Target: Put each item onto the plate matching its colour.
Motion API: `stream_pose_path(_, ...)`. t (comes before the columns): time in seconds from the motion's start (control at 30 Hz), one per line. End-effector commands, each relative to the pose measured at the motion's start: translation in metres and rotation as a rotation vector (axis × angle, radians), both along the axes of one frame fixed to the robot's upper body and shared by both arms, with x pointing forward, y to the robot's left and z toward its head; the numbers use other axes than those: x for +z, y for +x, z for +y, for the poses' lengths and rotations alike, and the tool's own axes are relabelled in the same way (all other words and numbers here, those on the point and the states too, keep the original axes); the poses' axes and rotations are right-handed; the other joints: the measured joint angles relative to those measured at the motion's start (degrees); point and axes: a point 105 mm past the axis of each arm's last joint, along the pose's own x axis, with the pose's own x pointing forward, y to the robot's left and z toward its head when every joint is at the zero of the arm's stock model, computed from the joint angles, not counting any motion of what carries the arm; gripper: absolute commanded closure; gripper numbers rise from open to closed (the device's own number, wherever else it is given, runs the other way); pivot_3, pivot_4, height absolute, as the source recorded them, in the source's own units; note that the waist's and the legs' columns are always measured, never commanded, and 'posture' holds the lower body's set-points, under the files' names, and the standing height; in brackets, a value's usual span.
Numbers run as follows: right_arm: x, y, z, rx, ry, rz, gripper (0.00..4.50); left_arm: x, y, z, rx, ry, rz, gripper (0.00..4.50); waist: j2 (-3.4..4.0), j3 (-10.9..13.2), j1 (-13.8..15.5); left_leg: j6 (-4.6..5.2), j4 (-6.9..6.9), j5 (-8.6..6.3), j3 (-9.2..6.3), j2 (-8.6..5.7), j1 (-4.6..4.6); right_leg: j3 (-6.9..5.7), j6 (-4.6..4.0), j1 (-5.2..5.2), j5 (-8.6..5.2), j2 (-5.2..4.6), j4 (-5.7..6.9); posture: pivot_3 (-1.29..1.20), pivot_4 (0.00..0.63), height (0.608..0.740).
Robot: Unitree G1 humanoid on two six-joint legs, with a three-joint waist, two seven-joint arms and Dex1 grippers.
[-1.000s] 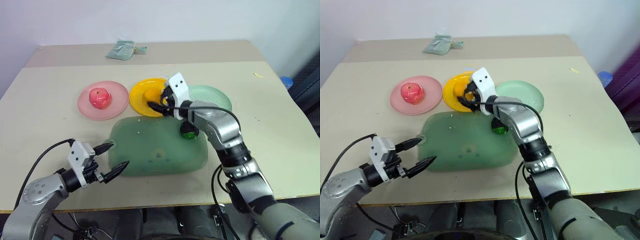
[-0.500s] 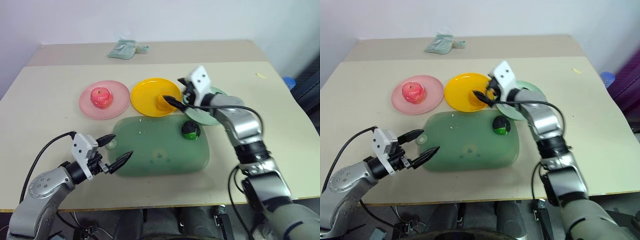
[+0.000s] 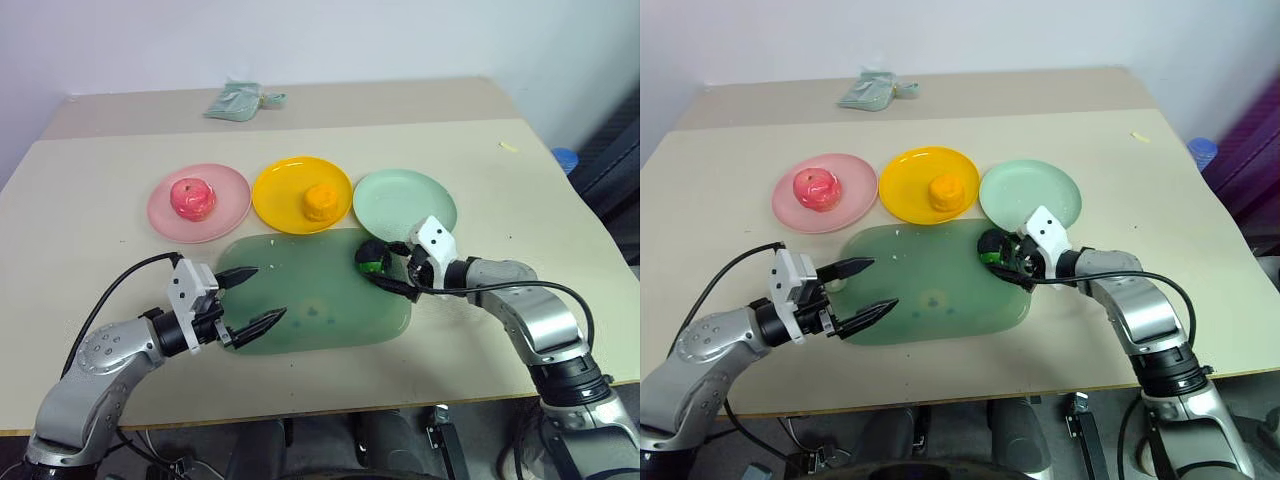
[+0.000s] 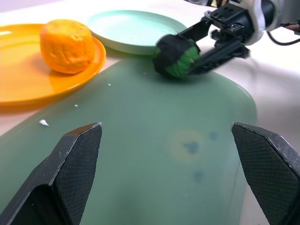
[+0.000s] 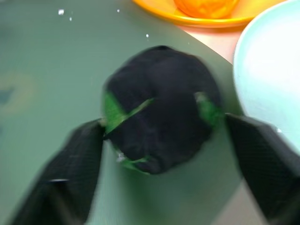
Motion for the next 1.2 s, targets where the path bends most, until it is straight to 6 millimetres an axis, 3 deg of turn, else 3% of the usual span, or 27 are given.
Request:
stream_pose_path(0.03,0.034,0.002,0.000,-0.006,0.049,-0.106,2.30,0.002,-0.006,-0.002,-0.013,0.014,-0.022,0.00,0.00,0.00,0.10,0.00,0.00,0.00,0.00,0.00,0.00,0.00,0.00,0.00,0.00,-0.01,0.00,0.00,0.150,0.740)
stream_pose_path(0.1,0.043,0.000,-0.001,0.000,0.059,-0.130,2.30,0.001,-0.007,-0.002,-0.007,0.014,-0.020,0.00,0.00,0.00,0.30,0.00,0.00,0.00,-0.02,0.00,-0.01,0.00,0.00,0.00,0.00,-0.02,0.00,0.00,0.150,0.740)
stream_pose_path(0.23,0.058,0.015,-0.018,-0.131,0.125,-0.146,2.30,-0.002,-0.010,-0.003,0.003,0.003,-0.011,0.00,0.00,0.00,0.89,0.00,0.01,0.00,0.00,0.00,0.00,0.00,0.00,0.00,0.00,-0.03,-0.01,0.00,0.150,0.740)
stream_pose_path(0.43,0.043,0.060,-0.055,-0.442,0.100,-0.103,2.30,-0.003,-0.006,-0.006,0.004,-0.005,-0.013,0.00,-0.01,-0.01,1.16,0.00,0.02,0.00,0.02,-0.03,0.00,0.00,0.00,0.02,0.00,-0.03,-0.01,0.00,0.150,0.740)
stream_pose_path(0.53,0.048,0.066,-0.057,-0.453,0.129,-0.121,1.43,-0.002,-0.004,-0.003,0.015,-0.005,-0.020,0.00,0.01,0.00,1.27,-0.01,0.02,0.00,0.01,-0.05,-0.03,-0.01,0.00,-0.01,0.00,-0.04,-0.01,0.00,0.150,0.740)
stream_pose_path(0.6,0.057,0.065,-0.055,-0.433,0.136,-0.174,0.48,-0.001,-0.001,0.003,0.047,-0.004,-0.036,0.00,0.04,0.02,1.16,0.00,0.01,0.00,0.04,-0.04,-0.07,0.01,0.00,-0.08,0.00,-0.04,-0.02,0.00,0.150,0.740)
stream_pose_path(0.63,0.063,0.062,-0.055,-0.415,0.125,-0.214,0.05,0.001,0.001,0.008,0.079,-0.014,-0.044,0.00,0.04,0.02,1.12,0.00,0.00,0.00,0.05,-0.04,-0.08,0.01,0.00,-0.09,0.00,-0.04,-0.01,0.00,0.150,0.740)
stream_pose_path(0.73,0.071,0.050,-0.063,-0.352,0.088,-0.289,0.05,0.006,0.013,0.035,0.224,-0.019,-0.084,0.00,0.04,0.02,1.09,0.00,0.00,0.00,0.04,-0.03,-0.07,0.01,0.00,-0.10,0.00,-0.02,0.00,0.00,0.150,0.740)
stream_pose_path(0.8,0.072,0.037,-0.073,-0.305,0.077,-0.305,0.05,0.006,0.020,0.064,0.350,0.004,-0.095,0.00,0.03,0.02,1.36,0.00,0.00,0.00,0.03,-0.02,-0.07,0.00,0.00,-0.07,0.00,-0.02,-0.01,0.00,0.150,0.740)
stream_pose_path(0.97,0.061,-0.004,-0.109,-0.225,0.067,-0.207,0.05,0.001,0.014,0.125,0.534,0.088,-0.094,0.00,0.03,0.01,1.35,0.03,0.01,-0.02,0.03,-0.04,-0.05,-0.03,0.01,0.05,0.00,-0.05,-0.14,0.00,0.150,0.740)
stream_pose_path(1.1,0.047,-0.034,-0.123,-0.165,0.048,-0.107,0.05,-0.005,0.001,0.147,0.574,0.120,-0.061,0.00,0.02,0.01,1.24,0.06,0.01,-0.03,0.04,0.00,-0.02,-0.03,0.01,0.08,0.00,-0.03,-0.15,0.00,0.150,0.740)
stream_pose_path(1.2,0.044,-0.045,-0.125,-0.158,0.064,-0.071,0.05,-0.007,-0.007,0.155,0.594,0.124,-0.047,0.00,0.02,0.01,1.01,0.06,0.01,-0.03,0.08,0.06,0.07,-0.02,0.00,0.15,0.00,0.02,-0.15,0.00,0.150,0.740)
